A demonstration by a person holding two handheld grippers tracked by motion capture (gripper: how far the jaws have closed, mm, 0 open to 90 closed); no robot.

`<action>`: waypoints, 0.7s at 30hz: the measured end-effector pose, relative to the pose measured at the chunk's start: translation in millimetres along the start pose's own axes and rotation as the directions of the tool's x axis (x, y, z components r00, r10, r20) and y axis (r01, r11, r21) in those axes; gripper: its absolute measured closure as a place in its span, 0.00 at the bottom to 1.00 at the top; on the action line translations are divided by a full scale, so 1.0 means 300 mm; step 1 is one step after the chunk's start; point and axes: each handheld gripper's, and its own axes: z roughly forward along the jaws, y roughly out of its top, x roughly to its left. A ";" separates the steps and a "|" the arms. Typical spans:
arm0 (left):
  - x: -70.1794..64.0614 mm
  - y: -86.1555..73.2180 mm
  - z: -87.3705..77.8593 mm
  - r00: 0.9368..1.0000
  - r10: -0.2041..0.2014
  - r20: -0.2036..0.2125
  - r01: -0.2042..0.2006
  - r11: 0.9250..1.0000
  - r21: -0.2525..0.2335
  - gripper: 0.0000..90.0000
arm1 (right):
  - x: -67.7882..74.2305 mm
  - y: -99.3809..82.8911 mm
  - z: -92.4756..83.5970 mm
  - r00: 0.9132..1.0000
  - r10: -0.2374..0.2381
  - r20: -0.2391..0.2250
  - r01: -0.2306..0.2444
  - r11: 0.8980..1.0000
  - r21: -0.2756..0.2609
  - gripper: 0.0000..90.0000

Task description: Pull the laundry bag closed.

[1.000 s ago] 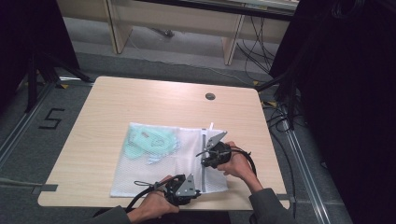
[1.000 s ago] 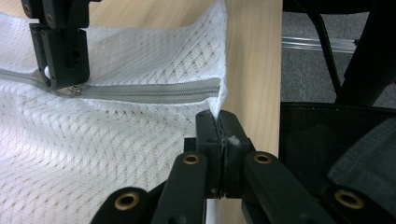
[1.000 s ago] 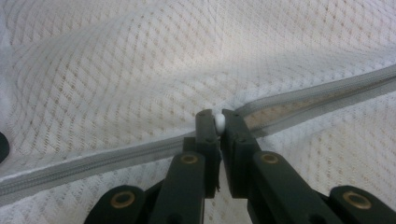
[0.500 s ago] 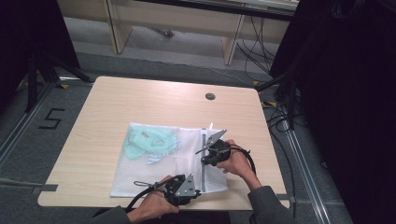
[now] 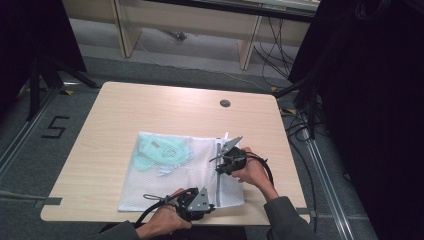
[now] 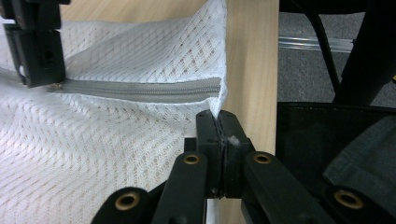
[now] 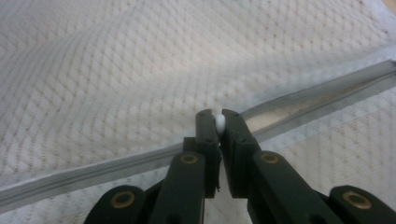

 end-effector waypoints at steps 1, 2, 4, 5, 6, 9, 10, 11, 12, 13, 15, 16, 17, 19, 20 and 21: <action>-0.001 0.000 0.000 1.000 -0.002 0.000 0.002 1.000 -0.001 0.98 | -0.001 0.001 -0.001 1.000 0.007 -0.004 -0.007 1.000 0.002 0.96; -0.001 0.001 0.001 1.000 -0.002 -0.004 0.002 1.000 -0.005 0.98 | -0.001 0.002 -0.001 1.000 0.011 -0.004 -0.011 1.000 0.001 0.96; 0.001 0.001 0.001 1.000 -0.004 0.000 0.004 1.000 0.000 0.98 | -0.008 0.002 0.002 1.000 0.007 -0.002 -0.007 1.000 -0.002 0.96; 0.001 0.001 0.001 1.000 -0.004 0.000 0.004 1.000 0.000 0.98 | -0.007 0.002 0.001 1.000 0.019 0.002 -0.019 1.000 0.000 0.96; 0.001 0.000 0.001 1.000 -0.006 -0.001 0.006 1.000 0.003 0.98 | -0.012 0.002 0.003 1.000 0.010 -0.003 -0.010 1.000 -0.008 0.96; 0.000 0.000 0.000 1.000 -0.006 -0.006 0.006 1.000 -0.006 0.98 | -0.014 0.004 0.001 1.000 0.013 -0.001 -0.013 1.000 -0.003 0.96; 0.000 0.002 -0.002 1.000 -0.004 -0.001 0.004 1.000 -0.002 0.98 | -0.016 0.007 -0.004 1.000 0.016 0.007 -0.016 1.000 0.000 0.96; -0.002 0.002 -0.002 1.000 -0.006 0.002 0.006 1.000 -0.004 0.98 | -0.020 0.007 -0.001 1.000 0.015 0.003 -0.015 1.000 -0.008 0.96; 0.001 0.003 -0.004 1.000 0.011 0.001 -0.011 1.000 0.013 0.98 | -0.020 0.007 -0.001 1.000 0.015 0.003 -0.015 1.000 -0.008 0.96; -0.003 0.002 0.000 1.000 -0.005 0.004 0.005 1.000 0.000 0.98 | -0.024 0.006 0.000 1.000 0.016 0.010 -0.015 1.000 -0.012 0.96; -0.003 0.002 0.001 1.000 0.005 0.000 -0.005 1.000 0.009 0.98 | -0.033 0.002 0.002 0.999 0.039 0.015 -0.039 0.999 -0.002 0.96; -0.003 0.002 0.001 1.000 0.005 0.000 -0.005 1.000 0.009 0.98 | -0.033 0.002 0.002 0.999 0.039 0.015 -0.039 0.999 -0.002 0.96; -0.008 0.001 0.004 1.000 -0.008 0.006 0.008 1.000 -0.004 0.98 | -0.040 0.001 0.003 1.000 0.023 0.015 -0.023 1.000 -0.005 0.96; -0.007 0.001 0.003 1.000 -0.005 0.001 0.005 1.000 -0.002 0.98 | -0.043 0.002 0.003 0.999 0.030 0.013 -0.030 1.000 -0.006 0.96; -0.006 0.001 0.002 1.000 -0.007 0.002 0.007 1.000 -0.002 0.98 | -0.043 0.003 0.002 0.999 0.029 0.016 -0.029 1.000 -0.004 0.96; -0.007 0.001 0.003 1.000 -0.005 0.001 0.005 1.000 -0.003 0.98 | -0.043 0.005 0.003 1.000 0.026 0.013 -0.026 1.000 -0.007 0.96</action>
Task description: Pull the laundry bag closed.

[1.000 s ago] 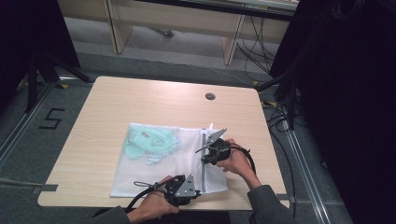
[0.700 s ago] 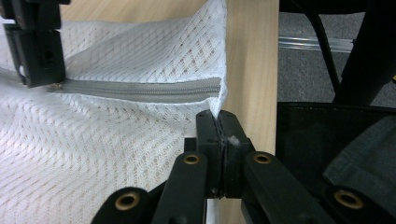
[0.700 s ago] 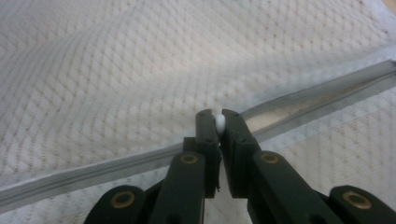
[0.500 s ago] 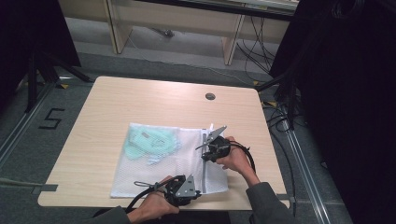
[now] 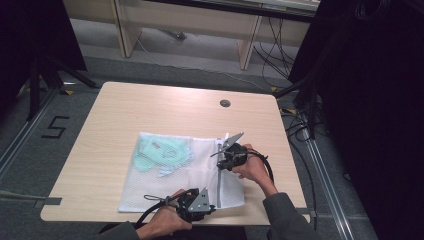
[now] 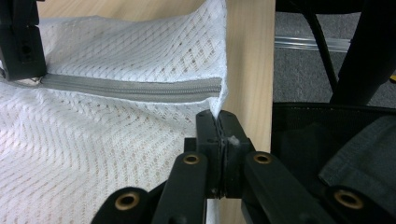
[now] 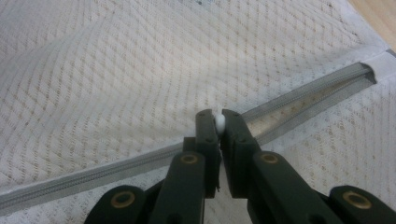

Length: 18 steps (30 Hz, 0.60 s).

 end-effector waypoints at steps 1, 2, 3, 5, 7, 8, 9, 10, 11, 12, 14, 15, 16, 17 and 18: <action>0.000 0.000 0.000 1.000 0.000 0.000 0.000 1.000 0.000 0.98 | 0.003 0.000 -0.001 1.000 0.016 0.001 -0.016 1.000 0.006 0.96; 0.000 0.000 0.001 1.000 0.001 0.001 -0.001 1.000 0.000 0.98 | 0.000 0.000 0.001 1.000 0.004 -0.003 -0.004 1.000 0.001 0.96; -0.002 0.000 0.002 1.000 -0.004 0.002 0.004 1.000 -0.006 0.98 | -0.001 0.000 0.002 1.000 0.007 0.000 -0.007 1.000 0.002 0.96; -0.001 0.001 0.000 1.000 0.008 0.008 -0.008 1.000 0.006 0.98 | -0.007 -0.002 0.003 1.000 0.017 0.011 -0.017 1.000 -0.004 0.96; -0.002 0.000 0.000 1.000 0.010 0.005 -0.010 1.000 0.007 0.98 | -0.009 -0.002 0.003 1.000 0.020 -0.003 -0.020 1.000 0.005 0.96; -0.001 0.000 0.000 1.000 0.006 0.006 -0.006 1.000 0.005 0.98 | -0.016 -0.001 0.004 1.000 0.008 0.011 -0.008 1.000 -0.006 0.96; -0.001 0.001 0.000 1.000 0.007 0.005 -0.007 1.000 0.006 0.98 | -0.017 0.001 0.004 1.000 0.008 0.010 -0.008 1.000 -0.008 0.96; -0.001 0.001 0.000 1.000 0.007 0.005 -0.007 1.000 0.005 0.98 | -0.018 0.003 0.004 1.000 0.016 0.019 -0.016 1.000 -0.007 0.96; -0.002 0.001 0.000 1.000 0.008 0.005 -0.008 1.000 0.006 0.98 | -0.022 0.006 0.004 1.000 0.004 -0.005 -0.004 1.000 0.002 0.96; -0.002 0.001 0.001 1.000 0.009 0.002 -0.009 1.000 0.005 0.98 | -0.025 0.008 0.003 1.000 0.026 0.014 -0.026 1.000 0.005 0.96; -0.002 0.001 0.002 1.000 0.009 0.006 -0.009 1.000 0.007 0.98 | -0.026 0.008 0.004 0.999 0.031 0.013 -0.031 0.999 0.010 0.96; -0.003 0.000 0.002 1.000 0.007 0.002 -0.007 1.000 0.003 0.98 | -0.031 0.009 0.008 0.999 0.033 0.020 -0.033 0.999 0.004 0.96; -0.002 0.000 0.000 1.000 0.007 0.007 -0.007 1.000 0.005 0.99 | -0.042 0.012 0.007 0.999 0.026 0.031 -0.027 1.000 0.004 0.96; -0.002 0.000 0.000 1.000 0.007 0.006 -0.007 1.000 0.005 0.99 | -0.042 0.012 0.007 0.999 0.026 0.031 -0.027 1.000 0.004 0.96; -0.002 0.000 -0.001 1.000 0.006 0.005 -0.006 1.000 0.004 0.98 | -0.048 0.013 0.012 0.999 0.013 0.035 -0.012 1.000 -0.009 0.96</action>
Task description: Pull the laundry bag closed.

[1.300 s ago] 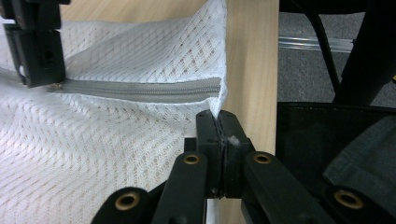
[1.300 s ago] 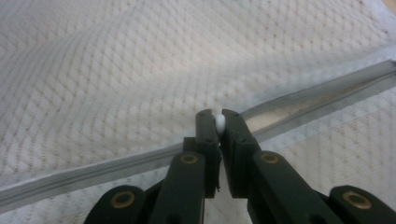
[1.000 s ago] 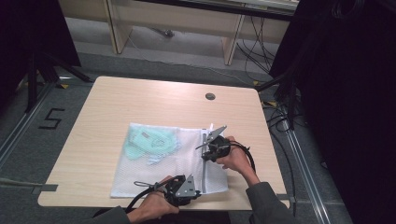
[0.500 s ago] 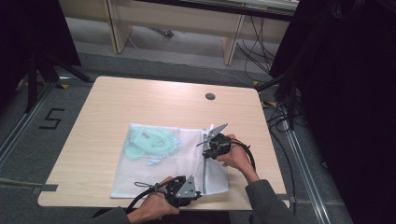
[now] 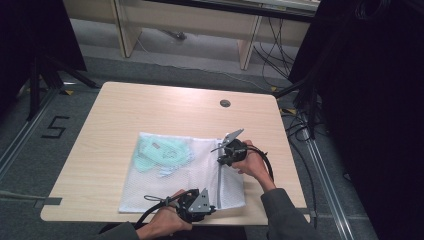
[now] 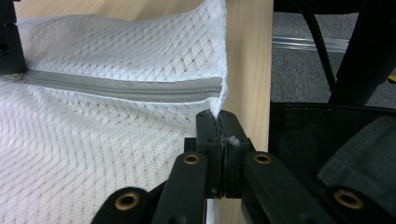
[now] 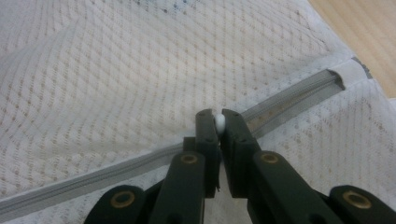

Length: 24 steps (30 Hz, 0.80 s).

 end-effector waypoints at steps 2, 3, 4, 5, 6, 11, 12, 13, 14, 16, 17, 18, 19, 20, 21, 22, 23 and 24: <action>0.001 0.000 0.000 1.000 0.000 0.000 0.000 1.000 0.000 0.98 | -0.005 0.005 -0.002 1.000 0.012 0.004 -0.012 1.000 0.005 0.96; 0.000 0.001 0.001 1.000 0.001 0.000 -0.001 1.000 0.001 0.98 | -0.005 0.005 -0.001 1.000 0.025 0.009 -0.025 1.000 0.006 0.96; -0.001 0.000 0.002 1.000 0.001 -0.004 -0.001 1.000 -0.001 0.99 | -0.007 0.005 0.002 1.000 0.023 0.014 -0.023 1.000 0.002 0.96; -0.001 0.000 0.002 1.000 0.003 -0.003 -0.003 1.000 0.001 0.98 | -0.013 0.005 0.006 1.000 0.001 0.001 -0.001 1.000 -0.001 0.96; -0.001 0.000 0.002 1.000 0.005 -0.002 -0.005 1.000 0.003 0.98 | -0.017 0.003 0.009 1.000 0.017 0.007 -0.017 1.000 0.002 0.96; 0.002 0.001 -0.001 1.000 -0.005 -0.003 0.005 1.000 -0.004 0.99 | -0.020 0.008 0.007 1.000 0.022 0.009 -0.022 1.000 0.001 0.96; 0.003 0.000 0.000 1.000 -0.006 -0.008 0.006 1.000 -0.007 0.99 | -0.023 0.009 0.007 1.000 0.017 0.012 -0.017 1.000 -0.006 0.96; 0.004 0.000 -0.001 1.000 -0.009 -0.005 0.009 1.000 -0.006 0.99 | -0.024 0.011 0.007 1.000 0.020 0.009 -0.020 1.000 -0.006 0.96; 0.004 0.000 -0.001 1.000 -0.009 -0.005 0.009 1.000 -0.006 0.99 | -0.024 0.013 0.007 1.000 0.024 0.004 -0.024 1.000 0.001 0.96; 0.006 0.000 -0.004 1.000 0.000 -0.005 0.000 1.000 0.003 0.99 | -0.028 0.016 0.009 1.000 0.020 0.012 -0.020 1.000 -0.002 0.96; 0.006 0.000 -0.004 1.000 0.001 -0.003 -0.001 1.000 0.004 0.99 | -0.029 0.017 0.010 1.000 0.024 0.010 -0.024 1.000 0.001 0.96; 0.006 0.000 -0.004 1.000 0.001 -0.003 -0.001 1.000 0.004 0.99 | -0.029 0.017 0.010 1.000 0.024 0.010 -0.024 1.000 0.001 0.96; 0.005 0.000 -0.004 1.000 0.001 -0.003 -0.001 1.000 0.004 0.99 | -0.030 0.019 0.008 0.999 0.031 0.006 -0.032 0.999 0.013 0.96; 0.005 0.000 -0.003 1.000 0.000 -0.001 0.000 1.000 0.003 0.99 | -0.035 0.021 0.011 1.000 0.026 0.017 -0.026 1.000 0.000 0.96; 0.006 0.000 -0.003 1.000 0.000 -0.001 0.000 1.000 0.003 0.99 | -0.035 0.021 0.011 1.000 0.026 0.017 -0.026 1.000 0.000 0.96; 0.006 0.000 -0.003 1.000 0.000 -0.002 0.000 1.000 0.003 0.99 | -0.036 0.022 0.009 0.999 0.032 0.010 -0.032 0.999 0.003 0.96; 0.006 0.000 -0.003 1.000 -0.003 0.001 0.003 1.000 0.003 0.99 | -0.040 0.024 0.012 1.000 0.025 0.017 -0.025 1.000 -0.006 0.96; 0.006 0.001 -0.004 1.000 0.000 0.002 0.000 1.000 0.003 0.99 | -0.041 0.025 0.011 0.999 0.029 0.020 -0.029 1.000 -0.003 0.96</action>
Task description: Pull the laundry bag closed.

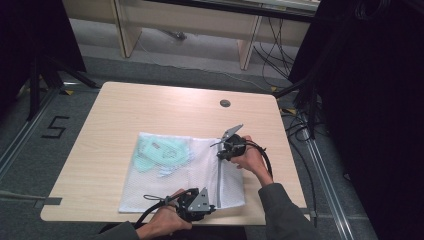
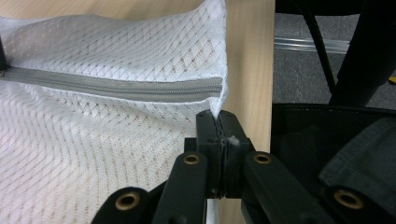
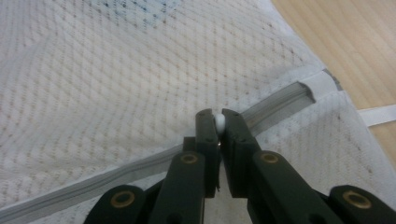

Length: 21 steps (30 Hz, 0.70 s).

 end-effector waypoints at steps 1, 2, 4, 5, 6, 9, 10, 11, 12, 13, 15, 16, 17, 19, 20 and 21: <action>-0.003 -0.001 0.001 1.000 -0.009 0.003 0.009 1.000 -0.008 0.99 | -0.003 0.002 0.000 1.000 0.004 0.000 -0.004 1.000 0.005 0.96; -0.004 -0.001 0.002 1.000 -0.015 0.006 0.015 1.000 -0.012 0.99 | -0.014 0.004 0.002 1.000 0.002 0.013 -0.002 1.000 -0.015 0.96; -0.005 0.000 0.002 1.000 -0.019 0.008 0.019 1.000 -0.013 0.99 | -0.017 0.003 0.004 1.000 0.011 0.020 -0.011 1.000 -0.008 0.96; -0.005 0.000 0.002 1.000 -0.019 0.008 0.019 1.000 -0.013 0.99 | -0.017 0.003 0.004 1.000 0.011 0.020 -0.011 1.000 -0.008 0.96; -0.005 0.000 0.002 1.000 -0.017 0.008 0.017 1.000 -0.012 0.99 | -0.021 0.002 0.008 1.000 0.006 0.024 -0.006 1.000 -0.014 0.96; -0.002 0.000 0.001 1.000 -0.013 0.011 0.013 1.000 -0.007 0.99 | -0.030 0.002 0.007 1.000 -0.002 0.018 0.003 1.000 -0.030 0.96; -0.005 0.000 0.003 1.000 -0.019 0.014 0.019 1.000 -0.013 0.99 | -0.032 0.000 0.007 0.999 0.024 0.025 -0.024 0.999 -0.025 0.96; -0.005 0.000 0.003 1.000 -0.019 0.014 0.019 1.000 -0.013 0.99 | -0.032 0.000 0.007 0.999 0.024 0.025 -0.024 0.999 -0.025 0.96; -0.005 0.000 0.003 1.000 -0.020 0.015 0.020 1.000 -0.013 0.99 | -0.037 0.001 0.007 1.000 0.016 0.026 -0.015 1.000 -0.020 0.96; -0.005 0.000 0.003 1.000 -0.017 0.015 0.018 1.000 -0.011 0.99 | -0.042 0.005 0.010 1.000 0.001 0.031 0.000 1.000 -0.029 0.96; -0.006 0.000 0.002 1.000 -0.018 0.015 0.018 1.000 -0.010 0.99 | -0.046 0.013 0.013 0.999 -0.001 0.038 0.002 1.000 -0.025 0.96; -0.006 0.001 0.002 1.000 -0.015 0.016 0.015 1.000 -0.009 0.99 | -0.046 0.013 0.013 0.999 -0.001 0.038 0.002 1.000 -0.025 0.96; -0.005 0.001 0.001 1.000 -0.009 0.017 0.009 1.000 -0.005 0.99 | -0.050 0.016 0.015 0.999 0.008 0.044 -0.007 1.000 -0.016 0.96; -0.007 0.001 0.000 1.000 -0.007 0.019 0.007 1.000 -0.007 0.99 | -0.054 0.018 0.017 0.999 0.016 0.045 -0.015 1.000 -0.018 0.96; -0.007 0.001 0.000 1.000 -0.007 0.019 0.007 1.000 -0.007 0.99 | -0.054 0.018 0.017 0.999 0.016 0.045 -0.015 1.000 -0.018 0.96; -0.007 0.001 0.000 1.000 -0.009 0.020 0.009 1.000 -0.007 0.99 | -0.056 0.019 0.017 0.999 0.013 0.045 -0.013 1.000 -0.017 0.96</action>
